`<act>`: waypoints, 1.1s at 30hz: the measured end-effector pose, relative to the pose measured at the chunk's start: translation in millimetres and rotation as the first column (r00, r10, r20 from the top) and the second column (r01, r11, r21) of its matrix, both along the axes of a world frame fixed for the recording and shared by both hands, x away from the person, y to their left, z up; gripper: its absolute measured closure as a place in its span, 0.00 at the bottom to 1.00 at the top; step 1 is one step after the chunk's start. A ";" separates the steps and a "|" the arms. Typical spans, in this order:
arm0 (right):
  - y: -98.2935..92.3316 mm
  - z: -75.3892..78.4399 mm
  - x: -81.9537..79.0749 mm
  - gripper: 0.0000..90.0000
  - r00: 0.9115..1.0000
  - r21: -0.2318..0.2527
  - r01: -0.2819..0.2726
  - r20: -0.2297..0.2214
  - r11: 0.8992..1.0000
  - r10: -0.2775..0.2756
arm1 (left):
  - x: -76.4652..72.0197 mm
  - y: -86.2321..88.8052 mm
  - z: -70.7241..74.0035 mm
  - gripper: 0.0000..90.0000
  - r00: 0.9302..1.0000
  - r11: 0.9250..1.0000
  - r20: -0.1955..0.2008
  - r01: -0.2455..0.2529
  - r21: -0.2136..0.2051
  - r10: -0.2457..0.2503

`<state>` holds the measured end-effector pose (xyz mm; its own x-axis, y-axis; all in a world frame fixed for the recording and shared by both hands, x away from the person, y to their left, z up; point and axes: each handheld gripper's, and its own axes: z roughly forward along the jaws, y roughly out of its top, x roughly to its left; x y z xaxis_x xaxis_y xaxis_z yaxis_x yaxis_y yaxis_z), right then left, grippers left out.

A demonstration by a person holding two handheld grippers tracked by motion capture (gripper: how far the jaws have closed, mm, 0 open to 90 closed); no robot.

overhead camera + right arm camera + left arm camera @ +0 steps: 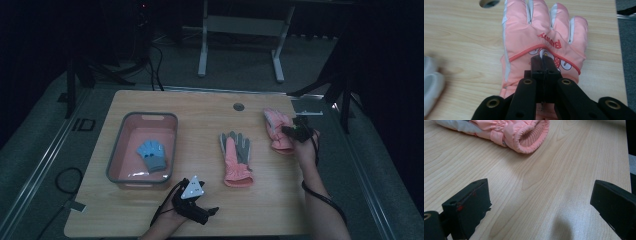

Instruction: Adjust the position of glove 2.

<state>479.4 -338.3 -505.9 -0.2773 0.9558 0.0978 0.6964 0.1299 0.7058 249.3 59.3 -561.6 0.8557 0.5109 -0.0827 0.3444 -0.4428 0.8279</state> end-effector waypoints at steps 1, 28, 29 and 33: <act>1.2 3.2 -4.1 0.99 1.000 -0.001 0.009 0.004 1.000 -0.009 | -0.1 -0.1 0.0 0.03 1.000 1.000 0.001 0.001 0.001 -0.001; 27.3 20.5 -132.5 0.99 0.984 0.120 0.172 0.023 0.978 -0.176 | -2.4 -1.7 0.3 0.03 1.000 1.000 0.029 0.002 0.015 -0.003; 28.3 16.0 -133.3 0.99 0.984 0.123 0.174 0.011 0.977 -0.176 | -2.3 -1.9 0.2 0.03 1.000 1.000 0.029 0.003 0.017 -0.003; 36.4 3.2 -135.9 0.99 0.983 0.104 0.181 -0.019 0.978 -0.180 | -2.1 -1.6 0.2 0.03 1.000 1.000 0.026 0.000 0.014 0.000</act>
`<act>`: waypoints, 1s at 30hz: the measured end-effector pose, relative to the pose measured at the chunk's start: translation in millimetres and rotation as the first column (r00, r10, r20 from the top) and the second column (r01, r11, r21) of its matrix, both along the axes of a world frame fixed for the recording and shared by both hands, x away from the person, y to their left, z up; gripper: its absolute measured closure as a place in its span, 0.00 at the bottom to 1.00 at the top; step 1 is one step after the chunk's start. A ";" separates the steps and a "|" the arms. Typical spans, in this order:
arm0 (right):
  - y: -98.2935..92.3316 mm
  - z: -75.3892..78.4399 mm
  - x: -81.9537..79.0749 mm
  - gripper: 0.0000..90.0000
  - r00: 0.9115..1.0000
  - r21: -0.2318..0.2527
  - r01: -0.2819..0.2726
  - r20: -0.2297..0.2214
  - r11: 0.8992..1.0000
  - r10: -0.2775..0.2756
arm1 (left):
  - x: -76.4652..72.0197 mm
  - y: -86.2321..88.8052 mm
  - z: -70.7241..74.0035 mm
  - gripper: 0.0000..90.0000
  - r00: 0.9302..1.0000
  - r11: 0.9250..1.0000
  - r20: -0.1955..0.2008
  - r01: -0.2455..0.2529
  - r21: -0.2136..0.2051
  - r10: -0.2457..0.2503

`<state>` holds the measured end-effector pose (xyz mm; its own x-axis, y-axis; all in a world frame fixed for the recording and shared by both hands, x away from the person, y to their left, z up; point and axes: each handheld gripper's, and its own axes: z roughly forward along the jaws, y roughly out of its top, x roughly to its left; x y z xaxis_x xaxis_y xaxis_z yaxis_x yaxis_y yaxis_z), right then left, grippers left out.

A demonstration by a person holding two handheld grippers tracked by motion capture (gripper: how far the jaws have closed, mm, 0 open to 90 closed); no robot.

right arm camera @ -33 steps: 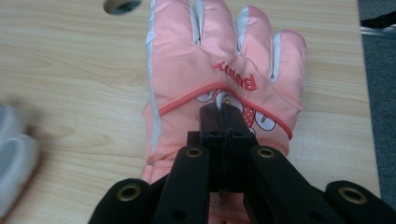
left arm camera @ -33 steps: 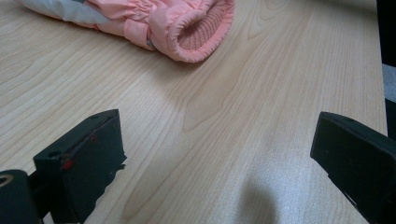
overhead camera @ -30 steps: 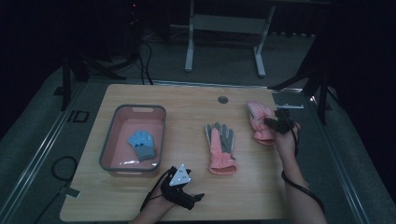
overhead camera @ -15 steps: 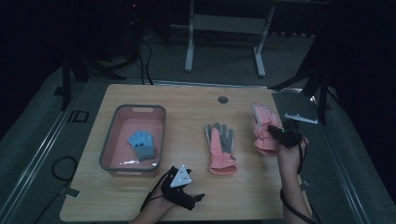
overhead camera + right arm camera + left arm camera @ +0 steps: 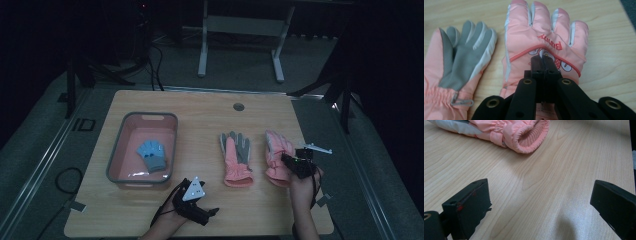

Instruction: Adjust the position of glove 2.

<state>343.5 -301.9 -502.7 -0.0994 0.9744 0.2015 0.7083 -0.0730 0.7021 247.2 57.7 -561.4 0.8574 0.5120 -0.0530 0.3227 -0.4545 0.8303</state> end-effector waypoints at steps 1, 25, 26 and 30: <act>2.4 -2.8 0.3 0.99 1.000 -0.020 0.003 -0.001 1.000 -0.003 | 0.1 0.2 0.0 0.03 1.000 1.000 -0.001 -0.001 -0.002 0.001; -23.0 6.1 15.3 0.56 0.963 -0.066 -0.269 -0.005 0.961 0.269 | 2.6 0.9 -0.4 0.03 1.000 1.000 -0.027 0.004 -0.005 -0.004; -24.9 5.7 16.8 0.56 0.956 -0.047 -0.294 -0.011 0.955 0.294 | 2.6 1.0 -0.4 0.03 1.000 1.000 -0.026 0.003 -0.005 -0.004; -29.2 6.9 21.4 0.58 0.912 -0.070 -0.410 -0.023 0.909 0.410 | 2.2 0.9 -0.2 0.03 1.000 1.000 -0.021 0.007 -0.002 -0.007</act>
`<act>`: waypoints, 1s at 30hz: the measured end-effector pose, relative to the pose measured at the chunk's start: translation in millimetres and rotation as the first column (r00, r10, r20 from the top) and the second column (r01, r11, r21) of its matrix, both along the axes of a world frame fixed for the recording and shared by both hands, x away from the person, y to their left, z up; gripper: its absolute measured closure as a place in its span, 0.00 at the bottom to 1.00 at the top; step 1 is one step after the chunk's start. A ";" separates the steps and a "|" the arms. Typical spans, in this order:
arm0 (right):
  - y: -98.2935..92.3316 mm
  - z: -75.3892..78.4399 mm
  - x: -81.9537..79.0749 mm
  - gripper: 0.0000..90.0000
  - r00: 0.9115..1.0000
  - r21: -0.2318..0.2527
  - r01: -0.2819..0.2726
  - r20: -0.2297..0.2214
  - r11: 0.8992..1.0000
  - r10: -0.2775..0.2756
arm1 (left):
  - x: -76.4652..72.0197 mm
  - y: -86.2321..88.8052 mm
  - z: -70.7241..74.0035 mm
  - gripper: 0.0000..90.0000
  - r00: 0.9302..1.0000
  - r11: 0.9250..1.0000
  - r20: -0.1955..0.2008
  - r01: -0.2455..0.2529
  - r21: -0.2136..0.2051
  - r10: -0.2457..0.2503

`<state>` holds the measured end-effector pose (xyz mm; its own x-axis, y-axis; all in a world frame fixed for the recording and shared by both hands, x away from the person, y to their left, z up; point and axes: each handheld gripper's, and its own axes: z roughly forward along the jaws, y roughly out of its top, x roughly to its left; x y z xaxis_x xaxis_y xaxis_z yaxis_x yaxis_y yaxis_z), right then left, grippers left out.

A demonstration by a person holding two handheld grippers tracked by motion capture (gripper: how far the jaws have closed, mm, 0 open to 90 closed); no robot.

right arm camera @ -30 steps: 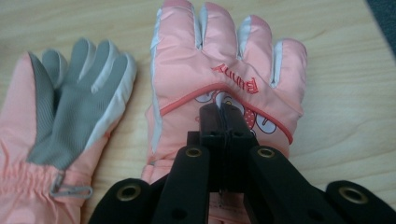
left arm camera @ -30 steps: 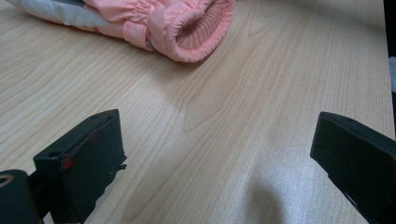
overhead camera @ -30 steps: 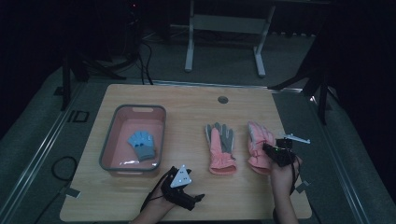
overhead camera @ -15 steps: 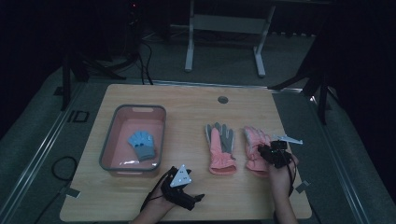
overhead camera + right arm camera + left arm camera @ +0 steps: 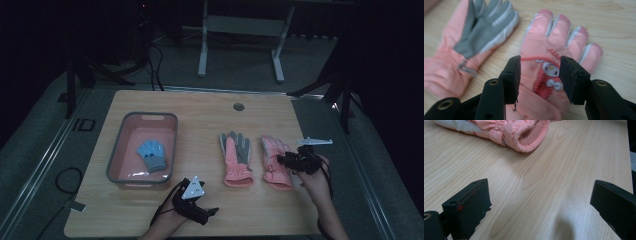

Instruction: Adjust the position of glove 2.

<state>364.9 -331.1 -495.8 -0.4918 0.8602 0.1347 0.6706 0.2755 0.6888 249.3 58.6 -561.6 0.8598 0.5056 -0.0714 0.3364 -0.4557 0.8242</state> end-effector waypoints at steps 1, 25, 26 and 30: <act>-0.9 0.2 1.2 0.58 0.999 0.001 -0.034 -0.002 0.999 0.034 | 0.0 -0.2 -0.1 0.03 1.000 1.000 0.000 0.000 0.001 0.000; 8.7 -35.0 9.3 0.79 1.000 -0.054 0.002 -0.015 0.999 -0.003 | -0.2 -0.1 -0.1 0.03 1.000 1.000 -0.001 -0.003 0.002 0.003; 9.0 -35.2 8.6 0.81 1.000 -0.053 0.008 -0.012 0.999 -0.008 | -0.1 -0.2 -0.2 0.03 1.000 1.000 -0.003 -0.004 0.002 0.004; 10.2 -34.6 4.9 0.93 0.999 -0.043 0.037 -0.011 0.998 -0.037 | -0.1 -0.4 -0.2 0.03 1.000 1.000 -0.003 -0.004 0.003 0.004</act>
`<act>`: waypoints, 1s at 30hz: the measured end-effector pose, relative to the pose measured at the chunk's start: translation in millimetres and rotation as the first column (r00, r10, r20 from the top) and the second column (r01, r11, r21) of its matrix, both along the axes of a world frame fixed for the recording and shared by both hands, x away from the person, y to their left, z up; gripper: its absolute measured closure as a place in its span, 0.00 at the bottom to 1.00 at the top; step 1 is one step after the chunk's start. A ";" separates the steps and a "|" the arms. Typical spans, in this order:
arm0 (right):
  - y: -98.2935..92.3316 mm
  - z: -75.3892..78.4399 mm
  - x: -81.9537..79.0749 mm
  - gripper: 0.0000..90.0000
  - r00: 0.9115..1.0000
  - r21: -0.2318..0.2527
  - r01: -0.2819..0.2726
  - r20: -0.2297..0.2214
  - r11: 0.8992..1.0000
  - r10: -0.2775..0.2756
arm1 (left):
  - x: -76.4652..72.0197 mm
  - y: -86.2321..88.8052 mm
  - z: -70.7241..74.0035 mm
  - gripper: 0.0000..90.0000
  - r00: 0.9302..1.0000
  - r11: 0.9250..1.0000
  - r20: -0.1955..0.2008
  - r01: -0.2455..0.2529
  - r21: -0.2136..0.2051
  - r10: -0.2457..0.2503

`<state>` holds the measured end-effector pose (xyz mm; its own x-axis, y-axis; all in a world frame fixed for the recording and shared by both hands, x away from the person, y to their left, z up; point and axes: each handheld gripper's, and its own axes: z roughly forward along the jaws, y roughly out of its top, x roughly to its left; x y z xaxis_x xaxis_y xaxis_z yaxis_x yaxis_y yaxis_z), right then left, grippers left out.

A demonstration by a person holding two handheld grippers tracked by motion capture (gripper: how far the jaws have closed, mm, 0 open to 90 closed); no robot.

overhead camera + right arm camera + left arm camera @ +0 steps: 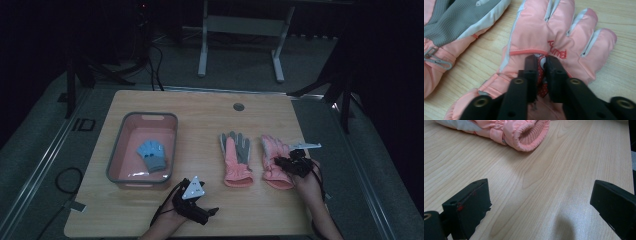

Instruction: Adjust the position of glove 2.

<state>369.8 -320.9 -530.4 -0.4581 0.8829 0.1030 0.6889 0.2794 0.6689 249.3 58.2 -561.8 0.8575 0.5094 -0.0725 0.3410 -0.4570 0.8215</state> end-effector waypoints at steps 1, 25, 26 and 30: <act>0.3 0.1 -1.4 0.94 1.000 0.000 0.006 0.007 1.000 -0.006 | 0.0 0.0 0.0 0.03 1.000 1.000 0.000 0.000 0.000 0.000; 33.2 99.7 -30.4 1.00 0.973 0.048 0.124 0.191 0.991 -0.131 | -0.2 0.0 0.1 0.03 1.000 1.000 0.005 -0.004 0.001 0.004; 36.6 103.9 -31.3 0.99 0.972 0.052 0.119 0.197 0.992 -0.127 | -0.3 -0.1 0.0 0.03 1.000 1.000 0.005 -0.004 0.001 0.004; 53.2 118.0 -35.9 0.99 0.968 0.075 0.107 0.219 0.991 -0.121 | -0.4 -0.1 0.1 0.03 1.000 1.000 0.007 -0.006 0.002 0.006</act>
